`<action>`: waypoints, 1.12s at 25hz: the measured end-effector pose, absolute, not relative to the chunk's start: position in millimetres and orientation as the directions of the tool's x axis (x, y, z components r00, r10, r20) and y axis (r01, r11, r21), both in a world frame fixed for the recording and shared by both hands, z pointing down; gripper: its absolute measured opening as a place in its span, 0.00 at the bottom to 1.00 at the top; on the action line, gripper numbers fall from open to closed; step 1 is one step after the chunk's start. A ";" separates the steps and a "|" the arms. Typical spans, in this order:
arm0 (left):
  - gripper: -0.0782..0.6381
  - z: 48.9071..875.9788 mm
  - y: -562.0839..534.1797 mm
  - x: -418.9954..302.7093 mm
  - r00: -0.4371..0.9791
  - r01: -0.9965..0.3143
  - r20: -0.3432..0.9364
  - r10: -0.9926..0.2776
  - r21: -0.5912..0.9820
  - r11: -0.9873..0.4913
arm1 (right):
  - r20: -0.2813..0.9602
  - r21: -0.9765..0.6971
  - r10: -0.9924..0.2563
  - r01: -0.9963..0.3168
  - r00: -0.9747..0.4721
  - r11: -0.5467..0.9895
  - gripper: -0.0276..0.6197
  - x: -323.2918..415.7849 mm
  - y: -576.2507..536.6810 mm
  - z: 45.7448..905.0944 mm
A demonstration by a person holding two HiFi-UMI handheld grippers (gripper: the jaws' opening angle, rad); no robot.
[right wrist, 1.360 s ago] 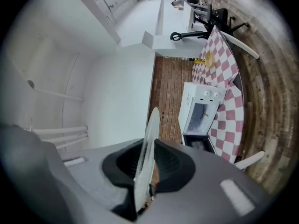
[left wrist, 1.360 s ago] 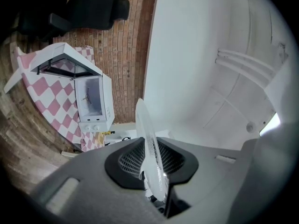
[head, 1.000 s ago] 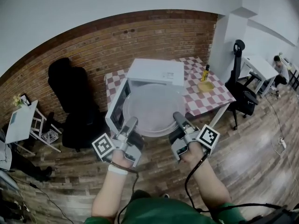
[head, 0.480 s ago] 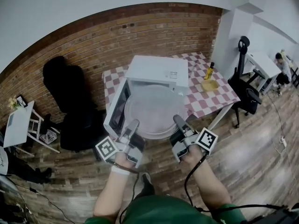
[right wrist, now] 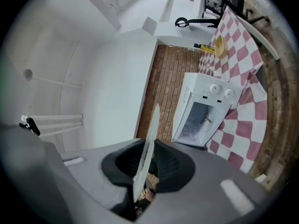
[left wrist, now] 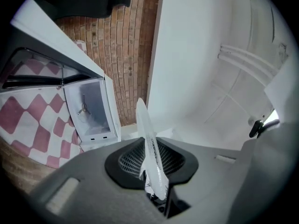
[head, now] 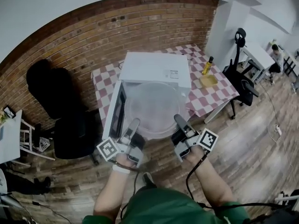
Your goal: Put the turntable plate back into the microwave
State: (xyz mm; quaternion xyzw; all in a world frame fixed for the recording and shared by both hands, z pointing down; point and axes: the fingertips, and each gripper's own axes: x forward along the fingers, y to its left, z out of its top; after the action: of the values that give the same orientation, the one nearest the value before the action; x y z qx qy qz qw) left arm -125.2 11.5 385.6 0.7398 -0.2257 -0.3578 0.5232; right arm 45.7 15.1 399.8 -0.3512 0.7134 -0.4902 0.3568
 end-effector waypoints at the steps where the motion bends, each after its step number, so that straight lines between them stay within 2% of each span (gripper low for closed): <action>1: 0.20 388.9 3.8 -126.1 0.649 0.045 -0.294 -0.702 0.935 -0.351 | -0.169 -0.949 -0.853 -0.153 -0.493 0.276 0.14 44.5 8.8 401.8; 13: 0.20 438.0 -35.2 -111.2 0.693 0.032 -0.251 -0.675 0.947 -0.320 | -0.123 -0.949 -0.871 -0.200 -0.477 0.243 0.14 57.6 -22.7 445.4; 21: 0.20 481.6 -47.6 -98.5 0.665 -0.005 -0.189 -0.723 0.966 -0.258 | -0.090 -0.953 -0.837 -0.198 -0.539 0.230 0.14 69.6 -42.7 490.0; 28: 0.20 520.1 -66.8 -96.3 0.599 -0.029 -0.184 -0.779 0.968 -0.250 | -0.060 -0.954 -0.779 -0.193 -0.624 0.228 0.14 71.0 -76.2 525.4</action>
State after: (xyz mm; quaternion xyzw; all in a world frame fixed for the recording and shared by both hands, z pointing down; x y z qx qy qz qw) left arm -96.3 -66.8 520.1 0.7109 -0.2841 -0.3459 0.5424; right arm 71.0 -76.2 525.4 -0.3320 0.7322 -0.5253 0.2788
